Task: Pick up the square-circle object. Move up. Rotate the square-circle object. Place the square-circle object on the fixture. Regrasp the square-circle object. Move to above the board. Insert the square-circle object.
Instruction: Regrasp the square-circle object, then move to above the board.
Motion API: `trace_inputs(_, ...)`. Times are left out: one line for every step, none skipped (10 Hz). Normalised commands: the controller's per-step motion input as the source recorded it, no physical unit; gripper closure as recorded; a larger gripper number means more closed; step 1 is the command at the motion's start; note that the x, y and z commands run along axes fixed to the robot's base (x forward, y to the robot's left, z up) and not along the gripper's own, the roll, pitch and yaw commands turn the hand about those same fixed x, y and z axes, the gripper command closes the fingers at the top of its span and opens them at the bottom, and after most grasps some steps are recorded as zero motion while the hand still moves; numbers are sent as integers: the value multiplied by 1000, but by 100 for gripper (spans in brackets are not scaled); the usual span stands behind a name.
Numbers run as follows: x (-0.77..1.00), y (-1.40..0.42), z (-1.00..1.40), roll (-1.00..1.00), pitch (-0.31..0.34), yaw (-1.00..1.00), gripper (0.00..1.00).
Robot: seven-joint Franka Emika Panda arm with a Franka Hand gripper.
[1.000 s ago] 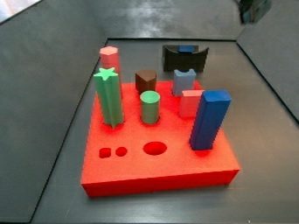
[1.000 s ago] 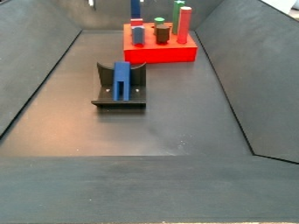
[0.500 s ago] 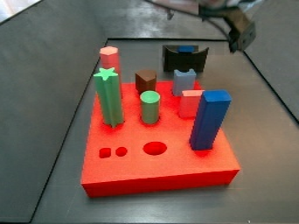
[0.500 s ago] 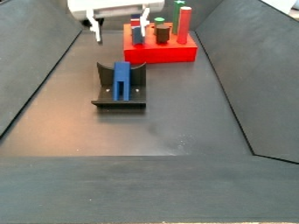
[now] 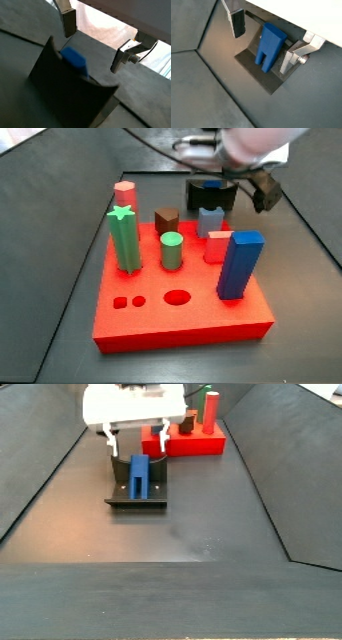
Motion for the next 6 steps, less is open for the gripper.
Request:
trace_inputs(78, 11, -632, 74, -49, -11, 0)
trace_inputs(69, 10, -433, 72, -40, -10, 0)
trace_inputs(68, 4, -289, 71, -37, -8, 0)
trace_inputs(39, 2, -178, 61, -17, -2, 0)
trace_inputs(0, 0, -500, 0, 0, 0, 100)
trace_inputs(240, -58, 1000, -120, 136, 303, 100)
